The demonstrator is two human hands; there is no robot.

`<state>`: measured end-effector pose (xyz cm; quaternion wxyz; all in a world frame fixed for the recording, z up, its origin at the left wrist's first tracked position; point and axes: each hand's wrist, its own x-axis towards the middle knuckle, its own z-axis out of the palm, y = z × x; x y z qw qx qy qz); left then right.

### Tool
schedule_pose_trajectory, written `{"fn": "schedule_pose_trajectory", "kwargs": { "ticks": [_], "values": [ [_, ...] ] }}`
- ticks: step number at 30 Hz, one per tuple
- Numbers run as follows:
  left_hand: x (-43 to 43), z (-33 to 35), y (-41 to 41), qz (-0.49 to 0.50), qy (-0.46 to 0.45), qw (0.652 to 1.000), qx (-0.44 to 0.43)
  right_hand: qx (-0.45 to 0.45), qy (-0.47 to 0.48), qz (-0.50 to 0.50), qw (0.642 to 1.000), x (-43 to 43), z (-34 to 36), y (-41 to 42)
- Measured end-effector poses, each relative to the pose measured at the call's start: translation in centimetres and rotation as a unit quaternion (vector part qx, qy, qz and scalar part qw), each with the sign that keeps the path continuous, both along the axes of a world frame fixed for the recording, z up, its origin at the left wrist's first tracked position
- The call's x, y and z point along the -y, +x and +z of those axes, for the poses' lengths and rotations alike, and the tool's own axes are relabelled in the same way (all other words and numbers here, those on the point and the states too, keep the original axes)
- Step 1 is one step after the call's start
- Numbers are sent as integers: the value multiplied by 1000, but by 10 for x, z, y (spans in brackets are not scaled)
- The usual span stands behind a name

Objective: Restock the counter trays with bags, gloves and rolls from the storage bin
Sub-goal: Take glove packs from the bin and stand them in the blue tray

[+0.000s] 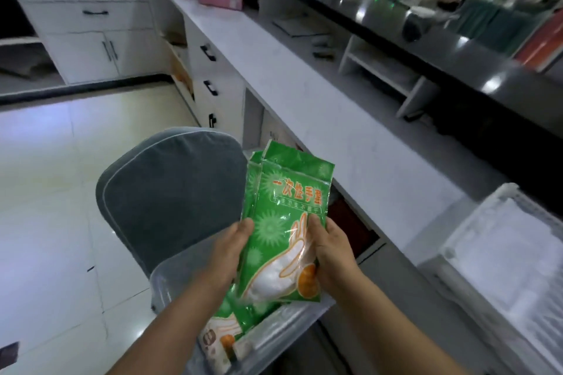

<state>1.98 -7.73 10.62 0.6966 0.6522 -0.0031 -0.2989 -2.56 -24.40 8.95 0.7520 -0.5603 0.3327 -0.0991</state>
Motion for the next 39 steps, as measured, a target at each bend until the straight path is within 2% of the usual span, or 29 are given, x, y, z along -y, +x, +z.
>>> {"fn": "schedule_pose_trajectory", "kwargs": {
  "ticks": [2, 5, 8, 14, 19, 23, 29, 32, 39],
  "values": [
    [18, 8, -10, -69, 19, 997, 40, -1, -15, -24, 1000, 14, 11, -16],
    [47, 14, -20, -96, 45, 989, 101, -5, -47, -65, 997, 34, 26, -41],
    [77, 22, -33, -111, -2, 989, 95, -17, -53, -99, 994, 57, 39, -70],
    [146, 33, -72, -198, -45, 973, 113, 34, 24, -61, 997, 104, 69, -150],
    [212, 54, -116, -288, -48, 948, 129, 29, -49, -105, 993, 146, 90, -232],
    [271, 83, -165, -256, -106, 957, 84, 14, -78, -102, 992, 180, 102, -306],
    [350, 101, -255, -179, -142, 974, 7, -12, -62, -88, 994, 239, 112, -401],
    [382, 106, -289, -162, -148, 976, 2, -41, -67, -71, 994, 269, 113, -439],
    [439, 105, -314, -139, -128, 982, 26, -135, -141, -139, 971, 327, 124, -509]
  ]
}}
